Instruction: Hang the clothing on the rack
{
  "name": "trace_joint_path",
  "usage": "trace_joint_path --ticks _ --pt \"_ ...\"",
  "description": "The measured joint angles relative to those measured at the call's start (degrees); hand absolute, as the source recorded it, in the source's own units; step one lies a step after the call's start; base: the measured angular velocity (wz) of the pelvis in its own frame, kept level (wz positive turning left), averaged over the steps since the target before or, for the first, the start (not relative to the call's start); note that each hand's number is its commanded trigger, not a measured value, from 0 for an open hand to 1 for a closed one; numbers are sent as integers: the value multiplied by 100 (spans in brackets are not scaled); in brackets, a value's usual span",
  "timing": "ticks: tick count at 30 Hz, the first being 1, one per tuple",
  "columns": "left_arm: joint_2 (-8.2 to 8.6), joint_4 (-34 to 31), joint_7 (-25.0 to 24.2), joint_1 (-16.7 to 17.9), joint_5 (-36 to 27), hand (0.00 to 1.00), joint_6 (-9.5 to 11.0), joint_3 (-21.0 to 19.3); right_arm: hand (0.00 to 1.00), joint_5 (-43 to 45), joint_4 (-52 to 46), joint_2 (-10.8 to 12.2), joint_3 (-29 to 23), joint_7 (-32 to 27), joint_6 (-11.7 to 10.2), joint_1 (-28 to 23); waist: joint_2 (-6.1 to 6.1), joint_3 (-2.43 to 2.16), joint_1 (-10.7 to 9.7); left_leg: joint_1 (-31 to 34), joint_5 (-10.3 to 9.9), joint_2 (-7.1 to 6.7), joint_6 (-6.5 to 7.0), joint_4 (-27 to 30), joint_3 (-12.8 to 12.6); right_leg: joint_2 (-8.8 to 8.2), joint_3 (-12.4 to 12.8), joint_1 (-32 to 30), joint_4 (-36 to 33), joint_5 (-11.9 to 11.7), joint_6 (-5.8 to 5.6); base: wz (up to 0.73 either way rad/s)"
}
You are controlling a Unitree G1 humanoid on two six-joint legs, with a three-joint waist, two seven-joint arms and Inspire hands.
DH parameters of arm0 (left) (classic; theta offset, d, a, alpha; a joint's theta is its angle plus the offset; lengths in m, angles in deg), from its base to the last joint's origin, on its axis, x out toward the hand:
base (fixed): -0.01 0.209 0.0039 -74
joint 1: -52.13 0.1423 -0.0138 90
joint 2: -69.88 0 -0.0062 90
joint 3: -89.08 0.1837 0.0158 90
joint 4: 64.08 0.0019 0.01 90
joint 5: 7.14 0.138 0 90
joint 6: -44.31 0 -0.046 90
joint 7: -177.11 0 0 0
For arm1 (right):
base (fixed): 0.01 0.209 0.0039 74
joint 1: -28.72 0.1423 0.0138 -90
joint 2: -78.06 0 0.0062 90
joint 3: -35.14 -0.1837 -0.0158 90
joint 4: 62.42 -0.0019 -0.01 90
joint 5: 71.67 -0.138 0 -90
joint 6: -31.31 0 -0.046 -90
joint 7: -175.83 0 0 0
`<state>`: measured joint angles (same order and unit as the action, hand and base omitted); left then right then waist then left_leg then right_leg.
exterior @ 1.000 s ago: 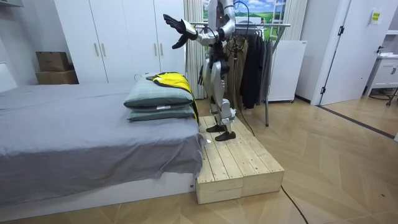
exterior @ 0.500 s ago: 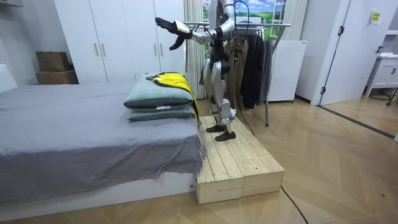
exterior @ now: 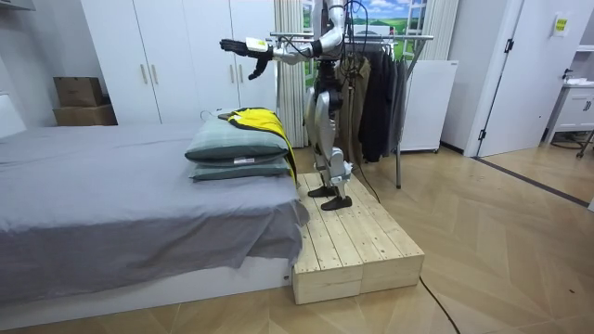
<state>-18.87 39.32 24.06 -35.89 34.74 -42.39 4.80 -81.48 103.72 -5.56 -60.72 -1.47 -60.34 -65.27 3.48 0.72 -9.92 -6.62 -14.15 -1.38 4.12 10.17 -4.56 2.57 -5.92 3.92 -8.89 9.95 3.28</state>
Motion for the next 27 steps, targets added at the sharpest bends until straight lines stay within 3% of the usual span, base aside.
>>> trace_joint_path --ticks 3,6,10,13,18,22,27 --pt "-34 9 -281 -64 54 0 -129 321 0 3 20 -11 9 -3 13 38 43 28 -116 5 1 -2 2 -9 -6 0 18 -6 1 -13 -13 0" --pt "-34 360 -435 -392 254 0 -172 470 0 86 23 -31 6 0 47 41 88 39 -208 42 1 1 3 -10 -5 4 17 -21 0 -19 -10 0" --pt "-37 688 -529 -601 479 0 -364 546 0 130 20 -108 12 1 68 40 220 -43 -336 53 2 12 4 -44 -29 22 45 -83 0 -27 3 -4" --pt "-44 900 -607 -669 657 0 -491 576 0 259 81 -146 11 -18 204 43 248 -27 -395 -19 2 35 2 -60 -72 45 82 -20 13 -30 8 -6" --pt "-49 1129 -658 -735 821 0 -683 575 0 576 177 -148 9 -85 331 38 215 8 -395 -74 2 53 0 -75 -136 58 118 2 14 -33 18 -7" --pt "-66 1268 -663 -735 1127 0 -806 573 0 816 187 -149 11 -88 498 -15 127 64 -396 -79 3 50 -2 -74 -143 58 144 0 1 -32 20 0" --pt "-64 1751 -663 -737 1287 0 -924 572 0 845 210 -147 23 -146 679 -59 76 47 -394 -81 3 45 -1 -65 -160 62 190 -12 -21 -31 20 -2"
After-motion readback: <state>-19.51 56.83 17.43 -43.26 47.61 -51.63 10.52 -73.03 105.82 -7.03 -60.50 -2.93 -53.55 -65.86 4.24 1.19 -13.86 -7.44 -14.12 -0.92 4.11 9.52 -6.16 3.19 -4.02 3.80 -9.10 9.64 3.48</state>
